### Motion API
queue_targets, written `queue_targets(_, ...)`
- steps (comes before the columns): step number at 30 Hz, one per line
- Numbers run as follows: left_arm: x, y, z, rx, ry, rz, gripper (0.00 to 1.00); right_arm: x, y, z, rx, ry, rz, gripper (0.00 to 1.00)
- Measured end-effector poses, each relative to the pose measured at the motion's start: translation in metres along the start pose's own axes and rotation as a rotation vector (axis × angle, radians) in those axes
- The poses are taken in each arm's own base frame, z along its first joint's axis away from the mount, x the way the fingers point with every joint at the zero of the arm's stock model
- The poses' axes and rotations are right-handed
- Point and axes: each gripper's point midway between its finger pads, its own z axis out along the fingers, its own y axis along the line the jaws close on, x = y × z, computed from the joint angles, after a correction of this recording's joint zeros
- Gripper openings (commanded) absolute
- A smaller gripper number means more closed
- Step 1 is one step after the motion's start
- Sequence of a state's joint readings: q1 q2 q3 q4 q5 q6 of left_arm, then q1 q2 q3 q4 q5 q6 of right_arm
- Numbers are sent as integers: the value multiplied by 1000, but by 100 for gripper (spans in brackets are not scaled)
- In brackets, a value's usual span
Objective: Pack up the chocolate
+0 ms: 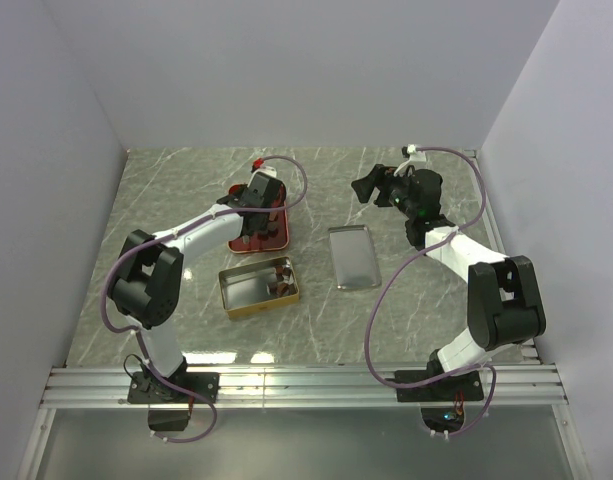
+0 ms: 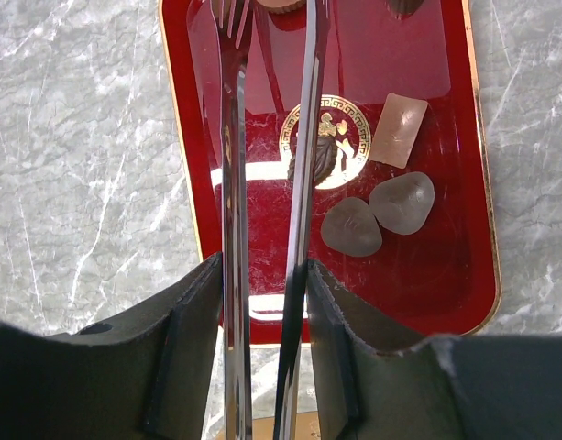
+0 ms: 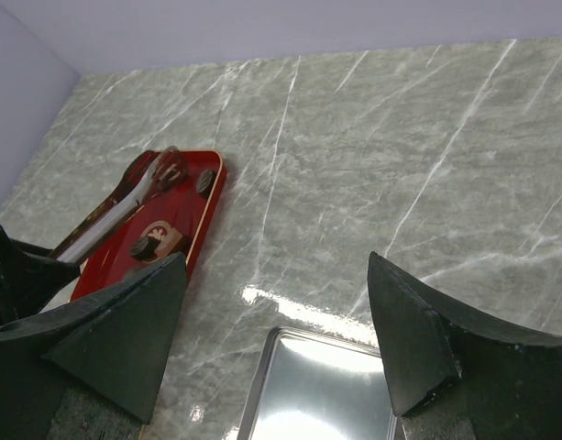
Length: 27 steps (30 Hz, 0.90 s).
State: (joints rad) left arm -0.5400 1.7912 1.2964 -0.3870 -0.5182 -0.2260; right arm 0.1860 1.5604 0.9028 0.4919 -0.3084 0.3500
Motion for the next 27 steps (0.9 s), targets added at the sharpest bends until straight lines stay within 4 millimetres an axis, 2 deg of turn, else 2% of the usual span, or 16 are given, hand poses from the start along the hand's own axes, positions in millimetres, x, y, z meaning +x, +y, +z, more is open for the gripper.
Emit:
queue_targets(5,0,-1,0,6,1,0,45,0,0,0,0,0,0,86)
queue_targets(13,2,-2,1,9,6,3,31,0,0,0,0,0,0,86)
queue_targets(19,4,-3,-1,23,19,8,29,0,0,0,0,0,0,86)
queue_targets(22,2,-3,-6,34,16,5,29,0,0,0,0,0,0,86)
queue_targets(27,-5,0,-28,56,-14,-6,29,0,0,0,0,0,0,86)
